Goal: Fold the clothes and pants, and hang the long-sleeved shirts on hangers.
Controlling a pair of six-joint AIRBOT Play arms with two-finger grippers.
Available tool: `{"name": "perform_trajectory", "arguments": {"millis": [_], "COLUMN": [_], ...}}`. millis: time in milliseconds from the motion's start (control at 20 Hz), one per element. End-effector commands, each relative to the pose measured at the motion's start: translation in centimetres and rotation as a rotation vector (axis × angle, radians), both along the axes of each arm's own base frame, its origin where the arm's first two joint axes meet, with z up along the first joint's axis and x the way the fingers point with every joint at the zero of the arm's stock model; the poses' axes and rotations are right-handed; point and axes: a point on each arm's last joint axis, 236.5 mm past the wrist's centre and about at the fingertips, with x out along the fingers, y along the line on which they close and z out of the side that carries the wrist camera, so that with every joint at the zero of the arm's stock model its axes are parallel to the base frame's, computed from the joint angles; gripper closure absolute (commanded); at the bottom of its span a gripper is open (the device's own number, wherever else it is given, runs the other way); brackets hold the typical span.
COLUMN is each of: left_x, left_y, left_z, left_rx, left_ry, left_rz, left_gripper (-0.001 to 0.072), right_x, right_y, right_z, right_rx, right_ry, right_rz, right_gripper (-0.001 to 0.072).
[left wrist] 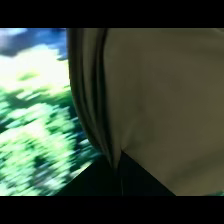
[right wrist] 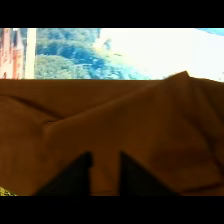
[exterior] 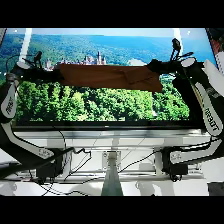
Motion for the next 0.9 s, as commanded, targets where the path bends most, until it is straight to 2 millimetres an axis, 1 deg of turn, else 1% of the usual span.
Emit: {"name": "perform_trajectory", "arguments": {"millis": [0, 100, 150, 250, 300, 350, 450, 500, 550, 650, 700, 750, 800, 850], "left_x": [0.7, -0.1, -1.0, -3.3, -4.5, -5.6, -7.5, -8.0, -8.5, -9.2, -9.4, -9.5, -9.5, -9.4], "left_y": [-1.1, -1.1, -1.3, -1.5, -1.7, -2.0, -2.7, -2.8, -3.0, -3.2, -3.2, -3.3, -3.4, -3.5], "left_z": [3.8, 8.2, 10.8, 15.6, 17.7, 19.8, 23.3, 24.9, 26.2, 28.0, 28.5, 28.7, 28.7, 28.6], "left_rx": [0.01, 0.014, 0.01, 0.015, 0.02, 0.029, 0.049, 0.064, 0.078, 0.096, 0.101, 0.101, 0.098, 0.091], "left_ry": [-0.065, -0.106, -0.126, -0.167, -0.189, -0.216, -0.276, -0.313, -0.345, -0.391, -0.404, -0.41, -0.41, -0.407], "left_rz": [-0.077, -0.122, -0.147, -0.189, -0.209, -0.226, -0.252, -0.252, -0.253, -0.251, -0.25, -0.249, -0.25, -0.252], "left_gripper": [0.0696, 0.0696, 0.0695, 0.0695, 0.0694, 0.0694, 0.0694, 0.0694, 0.0694, 0.0694, 0.0694, 0.0694, 0.0694, 0.0694], "right_x": [0.4, 0.8, 0.9, 0.3, -0.5, -1.5, -3.9, -5.4, -6.7, -10.0, -11.2, -12.4, -13.2, -13.5], "right_y": [3.7, 7.1, 8.9, 13.8, 16.6, 19.9, 26.5, 29.8, 32.7, 38.4, 40.4, 42.0, 42.9, 43.2], "right_z": [1.9, 2.2, 2.3, 2.0, 1.6, 1.1, 0.2, -0.1, -0.3, -0.5, -0.6, -0.8, -0.7, -0.7], "right_rx": [-0.036, -0.05, -0.042, -0.012, 0.006, 0.03, 0.085, 0.11, 0.134, 0.17, 0.185, 0.199, 0.206, 0.204], "right_ry": [-0.079, -0.133, -0.147, -0.154, -0.146, -0.123, -0.067, -0.046, -0.027, -0.004, 0.005, 0.02, 0.022, 0.017], "right_rz": [0.115, 0.135, 0.13, 0.14, 0.167, 0.202, 0.265, 0.3, 0.328, 0.4, 0.421, 0.434, 0.446, 0.452], "right_gripper": [0.07, 0.07, 0.07, 0.07, 0.07, 0.0701, 0.07, 0.0701, 0.07, 0.07, 0.0701, 0.07, 0.07, 0.07]}}
